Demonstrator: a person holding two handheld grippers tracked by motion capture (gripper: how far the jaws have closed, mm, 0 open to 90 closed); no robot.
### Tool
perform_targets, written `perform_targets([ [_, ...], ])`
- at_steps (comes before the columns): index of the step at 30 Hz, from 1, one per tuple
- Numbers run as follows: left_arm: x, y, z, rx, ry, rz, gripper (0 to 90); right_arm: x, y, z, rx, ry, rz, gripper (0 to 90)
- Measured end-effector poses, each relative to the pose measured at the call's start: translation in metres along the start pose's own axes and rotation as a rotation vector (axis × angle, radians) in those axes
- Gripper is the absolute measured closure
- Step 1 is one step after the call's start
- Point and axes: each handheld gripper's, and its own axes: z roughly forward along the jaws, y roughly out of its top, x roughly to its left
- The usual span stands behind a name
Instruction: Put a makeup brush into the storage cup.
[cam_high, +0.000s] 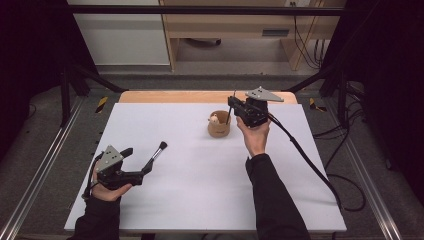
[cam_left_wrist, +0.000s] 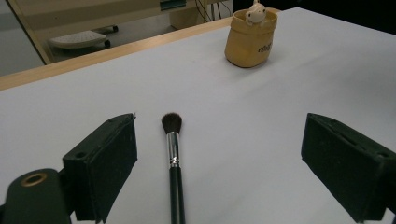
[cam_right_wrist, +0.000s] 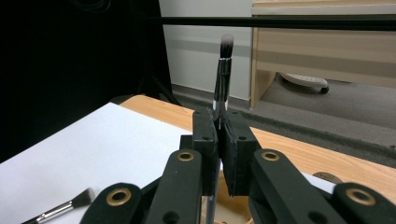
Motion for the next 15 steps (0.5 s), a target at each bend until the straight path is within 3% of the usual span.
perform_targets([
  [8, 0.001, -0.001, 0.000, -0.003, 0.000, -0.010, 9.8, -0.005, -0.001, 0.013, 0.001, -0.022, 0.016, 85.2],
  [15, 0.002, 0.000, -0.001, -0.011, 0.000, -0.023, 9.9, -0.004, -0.001, 0.028, -0.004, -0.035, -0.002, 85.2],
])
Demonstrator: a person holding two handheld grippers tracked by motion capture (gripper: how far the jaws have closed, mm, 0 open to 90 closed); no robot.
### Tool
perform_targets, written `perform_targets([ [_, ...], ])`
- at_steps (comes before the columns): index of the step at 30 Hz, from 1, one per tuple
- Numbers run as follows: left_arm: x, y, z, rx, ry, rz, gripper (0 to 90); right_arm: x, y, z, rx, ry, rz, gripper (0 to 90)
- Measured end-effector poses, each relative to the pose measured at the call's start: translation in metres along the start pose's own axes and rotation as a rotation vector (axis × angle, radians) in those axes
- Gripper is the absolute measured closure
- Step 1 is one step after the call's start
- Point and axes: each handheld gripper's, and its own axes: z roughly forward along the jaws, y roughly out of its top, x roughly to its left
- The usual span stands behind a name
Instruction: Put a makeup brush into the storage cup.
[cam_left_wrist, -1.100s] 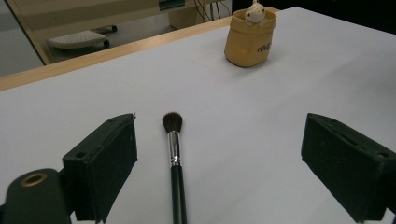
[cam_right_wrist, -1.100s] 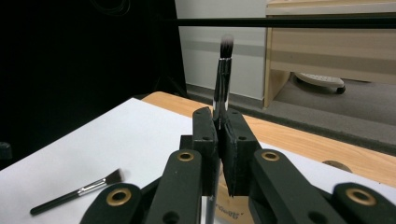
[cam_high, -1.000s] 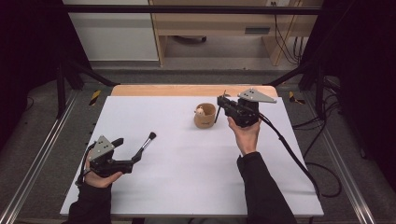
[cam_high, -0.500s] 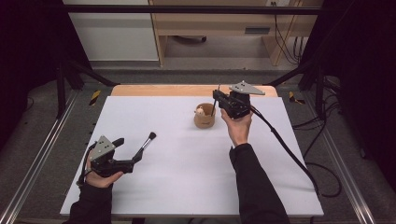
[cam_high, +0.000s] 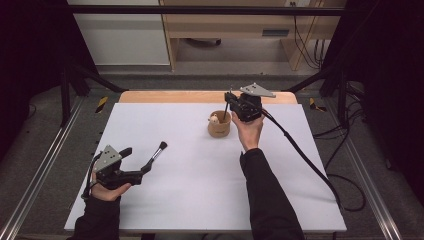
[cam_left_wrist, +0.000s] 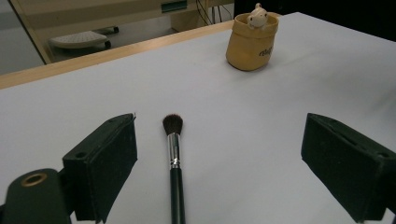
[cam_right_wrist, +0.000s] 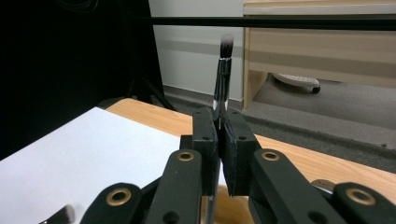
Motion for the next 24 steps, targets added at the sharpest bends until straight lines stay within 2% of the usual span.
perform_targets([
  [5, 0.000, 0.000, 0.000, -0.003, -0.001, -0.006, 9.9, -0.003, 0.000, 0.006, -0.004, -0.012, 0.012, 85.3],
  [16, -0.003, -0.002, 0.003, 0.007, -0.003, -0.005, 9.9, -0.006, -0.007, 0.017, -0.004, -0.033, -0.004, 85.3],
  [24, -0.003, -0.003, 0.005, 0.013, 0.000, -0.007, 9.9, -0.007, -0.014, 0.028, 0.019, -0.051, -0.008, 85.3],
])
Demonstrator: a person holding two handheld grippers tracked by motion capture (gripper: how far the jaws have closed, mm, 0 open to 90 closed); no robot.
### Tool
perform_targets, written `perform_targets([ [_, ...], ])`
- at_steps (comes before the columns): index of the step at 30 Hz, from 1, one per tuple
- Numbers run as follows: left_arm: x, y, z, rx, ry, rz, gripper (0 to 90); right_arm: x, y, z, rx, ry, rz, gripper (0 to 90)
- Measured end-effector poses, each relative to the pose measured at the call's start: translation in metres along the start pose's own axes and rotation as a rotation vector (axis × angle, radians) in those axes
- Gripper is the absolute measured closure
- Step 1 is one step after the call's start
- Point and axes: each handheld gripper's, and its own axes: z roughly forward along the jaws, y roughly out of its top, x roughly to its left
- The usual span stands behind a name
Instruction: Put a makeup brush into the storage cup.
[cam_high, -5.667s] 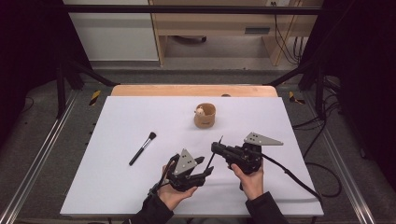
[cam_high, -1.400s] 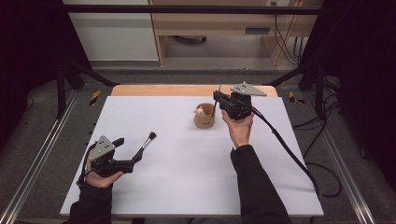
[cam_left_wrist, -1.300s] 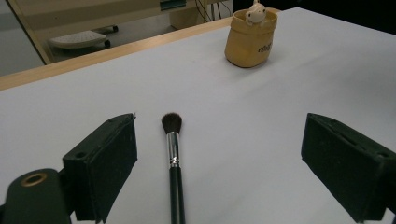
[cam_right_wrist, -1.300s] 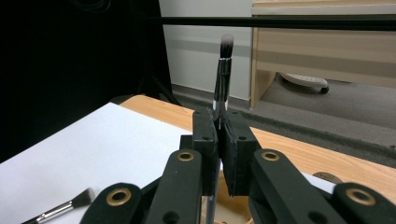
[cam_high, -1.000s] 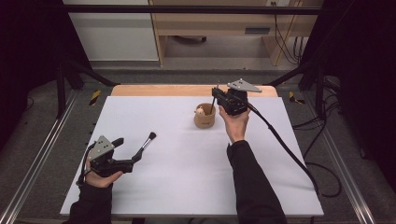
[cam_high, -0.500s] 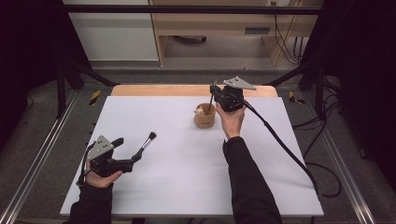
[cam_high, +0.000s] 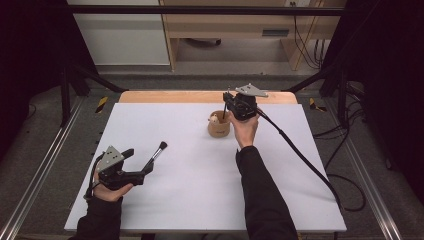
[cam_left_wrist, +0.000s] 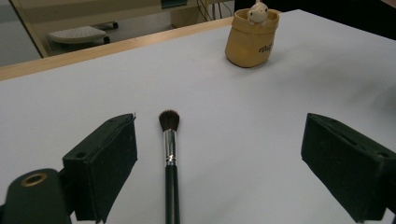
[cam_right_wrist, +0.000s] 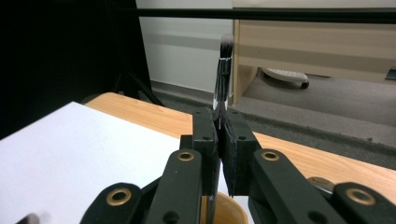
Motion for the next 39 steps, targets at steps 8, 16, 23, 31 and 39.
perform_targets([
  [8, 0.000, 0.000, 0.000, -0.001, -0.004, 0.002, 9.8, 0.002, -0.009, 0.008, 0.033, -0.009, -0.014, 85.3],
  [16, 0.000, 0.000, 0.000, 0.000, -0.013, 0.007, 9.8, 0.004, -0.018, 0.015, 0.068, -0.007, -0.007, 85.2],
  [23, -0.001, 0.000, 0.000, 0.001, -0.021, 0.007, 9.7, 0.005, -0.025, 0.020, 0.110, -0.006, -0.001, 85.2],
  [31, -0.001, 0.000, 0.000, 0.001, -0.023, 0.008, 9.7, 0.003, -0.032, 0.023, 0.140, -0.007, 0.003, 85.1],
  [39, -0.001, 0.000, 0.000, 0.002, -0.023, 0.008, 9.7, 0.002, -0.036, 0.022, 0.167, -0.009, -0.008, 82.3],
])
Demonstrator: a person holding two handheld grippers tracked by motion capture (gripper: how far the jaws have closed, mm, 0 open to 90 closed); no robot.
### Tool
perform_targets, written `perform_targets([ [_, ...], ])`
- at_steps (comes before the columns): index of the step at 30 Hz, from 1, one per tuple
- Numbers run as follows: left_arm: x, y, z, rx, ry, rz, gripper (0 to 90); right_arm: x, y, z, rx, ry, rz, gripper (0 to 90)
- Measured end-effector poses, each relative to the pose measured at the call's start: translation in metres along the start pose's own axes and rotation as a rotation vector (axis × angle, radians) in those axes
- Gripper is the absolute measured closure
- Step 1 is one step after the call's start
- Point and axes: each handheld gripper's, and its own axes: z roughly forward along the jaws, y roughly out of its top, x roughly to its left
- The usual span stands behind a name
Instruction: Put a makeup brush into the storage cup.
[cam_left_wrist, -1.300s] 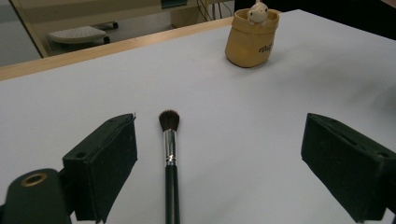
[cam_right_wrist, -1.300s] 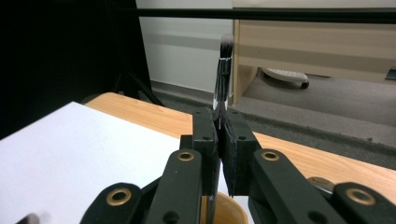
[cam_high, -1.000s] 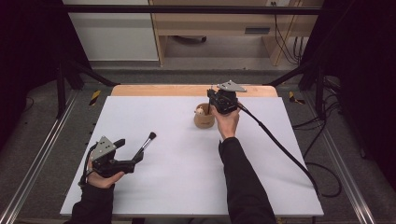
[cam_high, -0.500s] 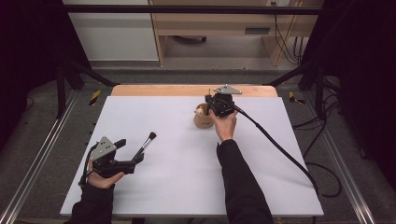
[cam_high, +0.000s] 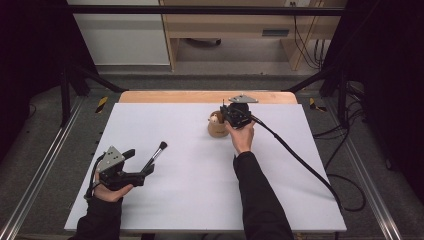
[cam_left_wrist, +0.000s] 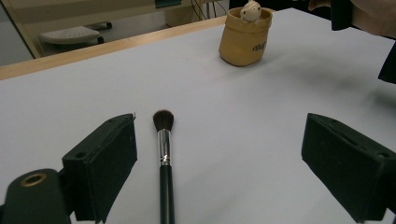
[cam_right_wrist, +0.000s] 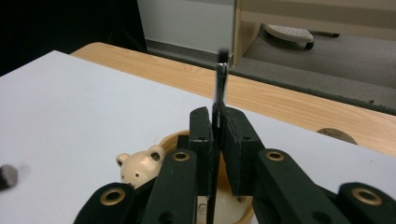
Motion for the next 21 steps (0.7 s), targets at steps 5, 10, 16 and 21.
perform_targets([
  [5, 0.000, 0.000, 0.000, -0.001, -0.001, -0.002, 9.7, -0.001, 0.001, -0.008, -0.009, 0.003, 0.002, 79.2],
  [10, 0.000, 0.000, 0.000, -0.002, -0.001, -0.002, 9.8, -0.001, 0.006, -0.022, -0.038, 0.028, 0.007, 75.0],
  [16, 0.000, 0.000, 0.000, -0.001, -0.001, -0.002, 9.7, 0.001, 0.010, -0.044, -0.067, 0.077, -0.007, 68.0],
  [21, 0.000, 0.001, 0.000, 0.000, -0.002, -0.002, 9.7, 0.005, 0.010, -0.062, -0.071, 0.114, -0.017, 58.0],
])
